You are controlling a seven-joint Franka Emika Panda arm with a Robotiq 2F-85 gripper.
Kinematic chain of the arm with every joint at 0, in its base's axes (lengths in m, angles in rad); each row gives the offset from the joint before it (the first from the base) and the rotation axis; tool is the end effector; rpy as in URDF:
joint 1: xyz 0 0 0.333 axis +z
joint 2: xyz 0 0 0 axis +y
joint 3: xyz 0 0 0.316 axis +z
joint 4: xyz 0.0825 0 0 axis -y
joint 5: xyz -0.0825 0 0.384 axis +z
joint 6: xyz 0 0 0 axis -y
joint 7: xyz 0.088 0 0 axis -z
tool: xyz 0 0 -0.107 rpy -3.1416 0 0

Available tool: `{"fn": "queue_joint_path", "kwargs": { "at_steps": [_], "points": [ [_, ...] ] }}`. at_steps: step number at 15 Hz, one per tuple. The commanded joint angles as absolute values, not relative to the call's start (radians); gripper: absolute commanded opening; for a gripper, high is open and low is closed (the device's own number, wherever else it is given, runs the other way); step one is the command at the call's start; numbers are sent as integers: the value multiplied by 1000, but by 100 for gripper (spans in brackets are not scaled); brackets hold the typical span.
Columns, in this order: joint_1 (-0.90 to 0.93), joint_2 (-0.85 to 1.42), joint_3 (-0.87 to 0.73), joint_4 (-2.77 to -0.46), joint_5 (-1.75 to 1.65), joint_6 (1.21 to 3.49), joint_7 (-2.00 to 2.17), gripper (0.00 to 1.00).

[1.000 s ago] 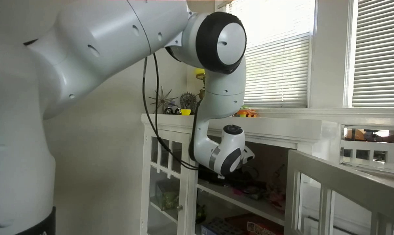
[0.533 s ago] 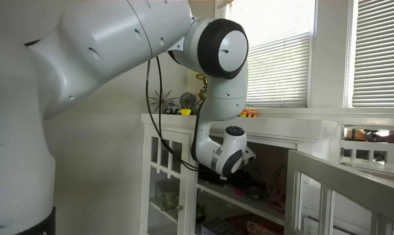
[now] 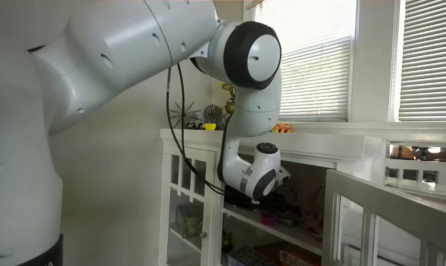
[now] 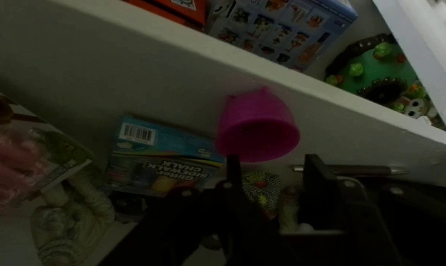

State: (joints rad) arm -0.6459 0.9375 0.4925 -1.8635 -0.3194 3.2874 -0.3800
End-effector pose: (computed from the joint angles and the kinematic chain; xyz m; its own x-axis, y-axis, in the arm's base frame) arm 0.6500 -0.1044 0.1329 0.7499 0.1943 0.6324 0.2625 -0.9648 -0.0148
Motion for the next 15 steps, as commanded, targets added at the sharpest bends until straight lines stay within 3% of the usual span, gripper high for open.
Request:
{"fn": "queue_joint_path", "kwargs": {
  "at_steps": [1, 3, 5, 15],
  "points": [
    [-656, 945, 503, -1846, -364, 3268, -386, 80],
    [-658, 922, 506, -1866, -357, 3259, -377, 94],
    [-650, 890, 499, -1891, -345, 3264, -361, 100],
    [-656, 639, 518, -2211, -299, 3261, -279, 100]
  ]
}}
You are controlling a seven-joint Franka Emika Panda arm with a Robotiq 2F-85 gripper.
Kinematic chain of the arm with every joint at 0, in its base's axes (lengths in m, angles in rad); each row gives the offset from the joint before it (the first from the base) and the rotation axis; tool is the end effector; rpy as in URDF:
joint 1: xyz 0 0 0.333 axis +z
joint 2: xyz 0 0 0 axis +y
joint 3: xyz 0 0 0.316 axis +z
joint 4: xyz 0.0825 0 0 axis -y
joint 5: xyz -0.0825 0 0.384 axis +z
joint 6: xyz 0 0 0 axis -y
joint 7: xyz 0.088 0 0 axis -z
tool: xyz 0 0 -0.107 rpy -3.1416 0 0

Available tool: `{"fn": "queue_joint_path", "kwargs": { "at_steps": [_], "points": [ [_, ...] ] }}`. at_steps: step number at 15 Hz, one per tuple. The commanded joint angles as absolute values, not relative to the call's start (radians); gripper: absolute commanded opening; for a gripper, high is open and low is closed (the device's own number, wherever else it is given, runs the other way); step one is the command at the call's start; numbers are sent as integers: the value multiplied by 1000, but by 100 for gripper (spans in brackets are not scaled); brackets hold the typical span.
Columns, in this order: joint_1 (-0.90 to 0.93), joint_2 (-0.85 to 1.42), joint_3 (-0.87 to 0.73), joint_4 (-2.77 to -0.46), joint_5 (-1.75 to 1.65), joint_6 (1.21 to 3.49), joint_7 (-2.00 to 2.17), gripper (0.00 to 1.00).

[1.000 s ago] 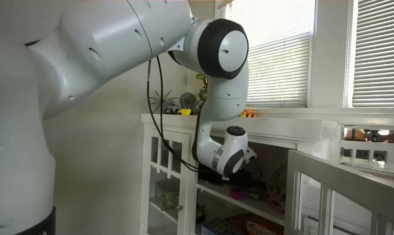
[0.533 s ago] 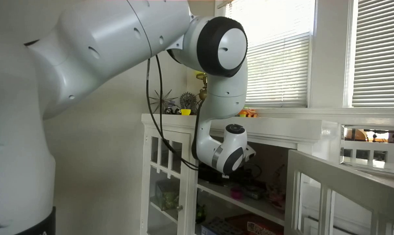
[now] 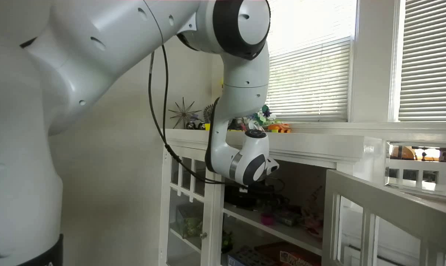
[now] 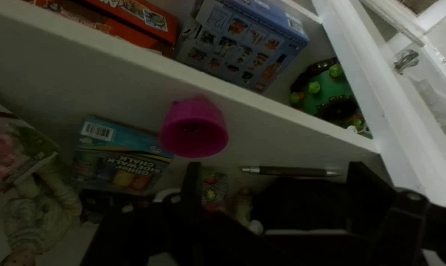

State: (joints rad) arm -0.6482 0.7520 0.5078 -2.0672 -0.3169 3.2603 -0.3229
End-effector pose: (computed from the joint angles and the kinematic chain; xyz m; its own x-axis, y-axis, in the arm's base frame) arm 0.6128 -0.0707 0.1697 0.7805 0.2320 0.5805 0.2991 -0.9540 -0.0210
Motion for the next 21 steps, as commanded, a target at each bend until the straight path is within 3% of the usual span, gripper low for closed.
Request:
{"fn": "queue_joint_path", "kwargs": {
  "at_steps": [1, 5, 8, 13, 21],
  "points": [
    [-637, 608, 503, -2246, -291, 3269, -263, 100],
    [-516, 439, 401, -2383, -222, 3266, -160, 100],
    [-296, 284, 188, -2466, -137, 3260, -80, 100],
    [68, 10, -182, -2586, -266, 2954, 108, 100],
    [103, -367, -3, -2711, -51, 2494, -11, 100]
  ]
}}
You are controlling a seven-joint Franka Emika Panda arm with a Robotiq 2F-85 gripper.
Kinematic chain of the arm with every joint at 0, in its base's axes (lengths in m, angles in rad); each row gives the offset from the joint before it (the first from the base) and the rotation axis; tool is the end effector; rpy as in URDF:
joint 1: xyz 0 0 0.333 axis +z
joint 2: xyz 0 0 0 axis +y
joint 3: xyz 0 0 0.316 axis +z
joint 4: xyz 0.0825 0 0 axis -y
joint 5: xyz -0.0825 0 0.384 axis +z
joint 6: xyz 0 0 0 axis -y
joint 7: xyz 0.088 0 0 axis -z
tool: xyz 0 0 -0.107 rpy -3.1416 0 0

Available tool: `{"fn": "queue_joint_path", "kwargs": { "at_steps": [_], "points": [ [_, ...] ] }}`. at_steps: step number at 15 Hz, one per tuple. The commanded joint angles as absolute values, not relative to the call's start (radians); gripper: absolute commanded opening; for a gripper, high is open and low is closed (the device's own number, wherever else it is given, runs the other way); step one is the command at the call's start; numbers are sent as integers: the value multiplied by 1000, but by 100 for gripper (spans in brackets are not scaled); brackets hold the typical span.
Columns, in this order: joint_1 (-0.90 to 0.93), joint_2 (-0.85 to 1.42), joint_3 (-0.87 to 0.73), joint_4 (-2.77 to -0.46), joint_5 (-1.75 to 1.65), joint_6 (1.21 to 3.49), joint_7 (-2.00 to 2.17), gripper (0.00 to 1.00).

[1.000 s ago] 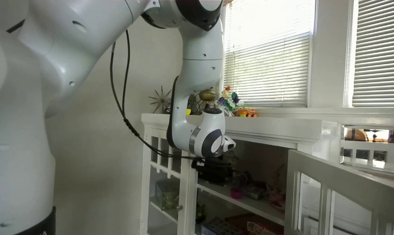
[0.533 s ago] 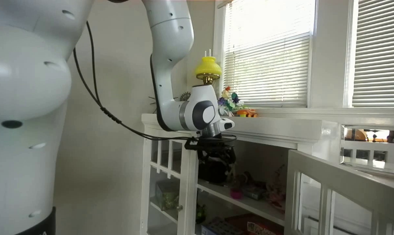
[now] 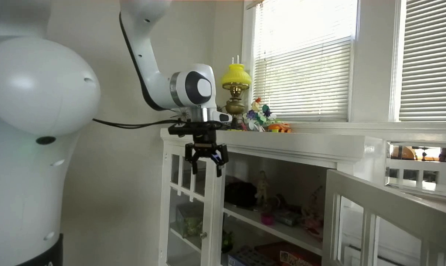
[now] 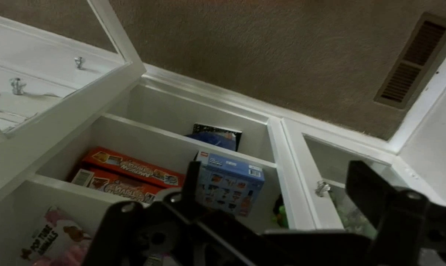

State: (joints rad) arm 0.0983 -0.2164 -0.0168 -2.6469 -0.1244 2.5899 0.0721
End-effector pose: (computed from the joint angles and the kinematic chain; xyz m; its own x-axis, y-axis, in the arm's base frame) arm 0.4280 0.0375 0.3305 0.9805 0.1139 0.1600 0.1045 -0.9923 0.0661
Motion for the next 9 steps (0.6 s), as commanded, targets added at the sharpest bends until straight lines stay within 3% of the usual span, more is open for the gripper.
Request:
{"fn": "queue_joint_path", "kwargs": {
  "at_steps": [1, 9],
  "points": [
    [95, -399, 0, -2721, -58, 2476, -18, 100],
    [48, -431, -18, -2720, -87, 2444, -55, 100]
  ]
}}
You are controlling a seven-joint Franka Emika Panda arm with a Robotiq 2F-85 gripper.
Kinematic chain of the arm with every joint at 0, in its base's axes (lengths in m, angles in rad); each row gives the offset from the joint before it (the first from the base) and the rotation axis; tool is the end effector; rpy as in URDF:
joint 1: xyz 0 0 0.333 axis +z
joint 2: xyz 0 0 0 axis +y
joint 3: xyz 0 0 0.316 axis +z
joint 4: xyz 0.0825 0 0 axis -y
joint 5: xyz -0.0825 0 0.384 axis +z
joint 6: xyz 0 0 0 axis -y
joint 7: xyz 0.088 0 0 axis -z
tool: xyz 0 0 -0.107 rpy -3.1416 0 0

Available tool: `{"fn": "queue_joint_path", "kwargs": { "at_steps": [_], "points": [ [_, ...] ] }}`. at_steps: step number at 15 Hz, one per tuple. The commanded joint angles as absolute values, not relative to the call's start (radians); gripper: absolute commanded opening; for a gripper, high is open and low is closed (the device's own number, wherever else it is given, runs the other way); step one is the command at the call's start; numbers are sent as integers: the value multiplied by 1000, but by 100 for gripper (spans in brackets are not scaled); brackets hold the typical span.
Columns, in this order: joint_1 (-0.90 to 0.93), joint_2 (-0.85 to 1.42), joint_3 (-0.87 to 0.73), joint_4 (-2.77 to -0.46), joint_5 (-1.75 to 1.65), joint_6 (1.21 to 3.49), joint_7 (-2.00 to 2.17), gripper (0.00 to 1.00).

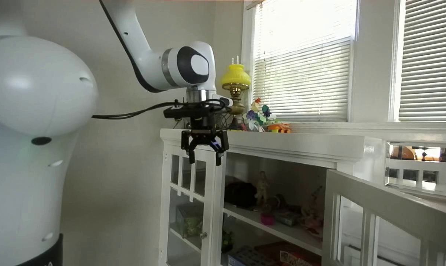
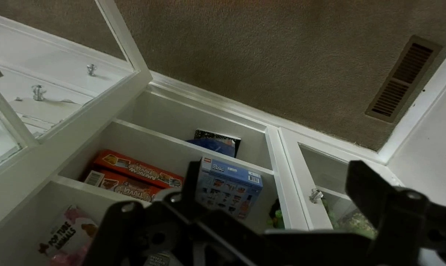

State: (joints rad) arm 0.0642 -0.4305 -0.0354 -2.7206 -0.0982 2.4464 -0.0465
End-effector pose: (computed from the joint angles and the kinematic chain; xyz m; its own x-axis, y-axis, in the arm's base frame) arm 0.3897 0.0118 0.3716 0.9770 0.1506 0.1508 0.1420 -0.9876 0.0661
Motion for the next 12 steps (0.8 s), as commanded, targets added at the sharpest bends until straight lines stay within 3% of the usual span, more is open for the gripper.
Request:
{"fn": "queue_joint_path", "kwargs": {
  "at_steps": [1, 12],
  "points": [
    [49, -429, -14, -2719, -88, 2444, -54, 100],
    [-112, -475, -79, -2748, -141, 2338, -56, 100]
  ]
}}
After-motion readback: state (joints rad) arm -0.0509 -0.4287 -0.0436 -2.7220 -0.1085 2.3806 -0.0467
